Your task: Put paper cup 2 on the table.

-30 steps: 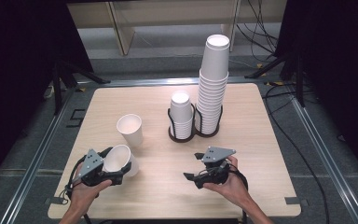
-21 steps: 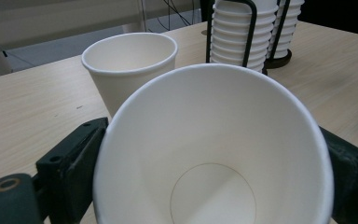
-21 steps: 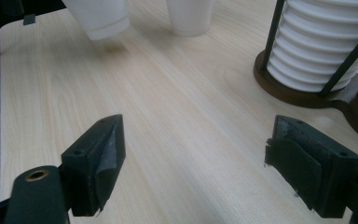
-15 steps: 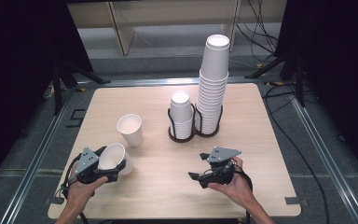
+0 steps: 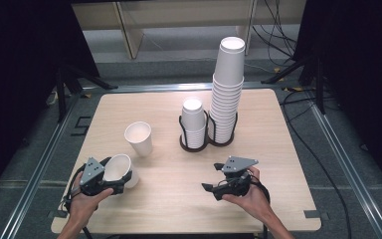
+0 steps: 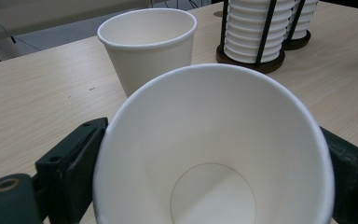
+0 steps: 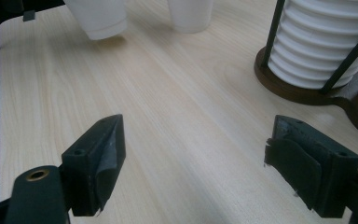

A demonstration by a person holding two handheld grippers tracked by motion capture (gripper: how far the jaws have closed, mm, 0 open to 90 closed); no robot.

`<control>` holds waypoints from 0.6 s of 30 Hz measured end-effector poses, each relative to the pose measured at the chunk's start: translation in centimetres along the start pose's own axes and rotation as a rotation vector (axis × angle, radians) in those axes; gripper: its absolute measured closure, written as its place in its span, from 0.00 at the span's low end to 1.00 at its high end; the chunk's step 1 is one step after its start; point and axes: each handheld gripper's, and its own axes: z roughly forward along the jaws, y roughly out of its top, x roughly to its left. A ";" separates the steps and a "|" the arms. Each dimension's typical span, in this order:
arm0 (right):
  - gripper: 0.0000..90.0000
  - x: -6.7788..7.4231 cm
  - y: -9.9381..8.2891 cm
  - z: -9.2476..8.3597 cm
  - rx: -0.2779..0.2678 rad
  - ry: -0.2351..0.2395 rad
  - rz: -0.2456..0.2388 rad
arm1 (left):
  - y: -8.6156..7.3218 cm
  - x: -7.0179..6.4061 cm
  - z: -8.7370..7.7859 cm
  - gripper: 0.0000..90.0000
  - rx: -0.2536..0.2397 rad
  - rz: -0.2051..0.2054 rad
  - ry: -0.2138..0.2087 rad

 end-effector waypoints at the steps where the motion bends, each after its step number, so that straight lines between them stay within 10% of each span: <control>1: 0.22 0.0 0.0 0.0 0.001 0.001 0.001 | 0.0 0.0 0.0 0.11 0.005 -0.003 0.004; 18: 0.22 0.2 0.0 0.2 0.006 0.010 -0.004 | -1.0 1.2 1.1 0.10 0.037 0.011 0.040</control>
